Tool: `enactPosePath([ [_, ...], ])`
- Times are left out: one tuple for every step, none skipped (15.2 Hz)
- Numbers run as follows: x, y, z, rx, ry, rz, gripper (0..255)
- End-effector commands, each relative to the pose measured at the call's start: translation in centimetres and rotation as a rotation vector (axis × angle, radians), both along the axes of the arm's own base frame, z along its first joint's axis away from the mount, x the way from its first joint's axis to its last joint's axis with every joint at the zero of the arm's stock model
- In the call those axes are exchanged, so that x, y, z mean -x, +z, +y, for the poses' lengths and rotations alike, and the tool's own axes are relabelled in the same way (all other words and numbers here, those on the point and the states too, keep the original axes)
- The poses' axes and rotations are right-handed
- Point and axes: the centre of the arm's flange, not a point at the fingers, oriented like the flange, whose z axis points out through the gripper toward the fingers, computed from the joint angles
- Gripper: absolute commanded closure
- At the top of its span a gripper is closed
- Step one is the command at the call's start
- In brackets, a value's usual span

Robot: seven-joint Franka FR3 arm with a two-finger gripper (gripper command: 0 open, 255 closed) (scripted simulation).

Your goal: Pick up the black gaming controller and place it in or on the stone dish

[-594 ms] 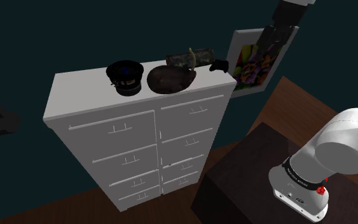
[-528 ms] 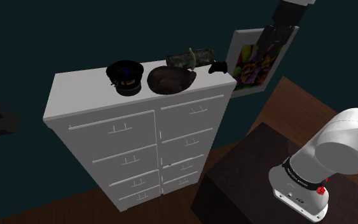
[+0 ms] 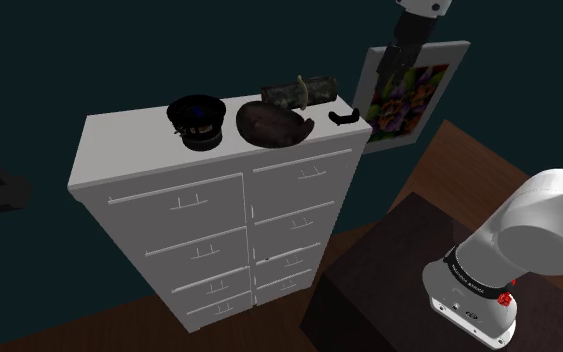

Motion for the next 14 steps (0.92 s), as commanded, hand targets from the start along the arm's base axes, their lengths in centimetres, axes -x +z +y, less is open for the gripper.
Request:
enactPosePath([
  [-2.6,-0.9,-0.4,0.004,0.047,-0.003,0],
  [-3.9,-1.4,-0.7,0.005,0.069,-0.004,0],
  [-5.1,-1.8,-0.9,0.006,0.092,-0.005,0],
  [-6.3,-2.3,-1.1,0.008,0.114,-0.006,0],
  [-7.6,-2.7,-1.3,0.009,0.136,-0.007,0],
  [-8.0,-2.9,-1.3,0.009,0.143,-0.007,0],
  [-8.0,-3.4,-1.3,0.009,0.143,-0.007,0],
  [-8.0,-3.9,-1.2,0.009,0.143,-0.007,0],
  [-8.0,-4.5,-1.1,0.009,0.143,-0.007,0],
  [-8.0,-5.0,-1.1,0.009,0.143,-0.007,0],
  [-8.0,-5.5,-1.0,0.009,0.143,-0.007,0],
  [-8.0,-6.0,-1.0,0.009,0.143,-0.007,0],
  [-8.0,-6.9,-0.9,0.009,0.143,-0.007,0],
  [-8.0,-6.9,-0.9,0.009,0.143,-0.007,0],
])
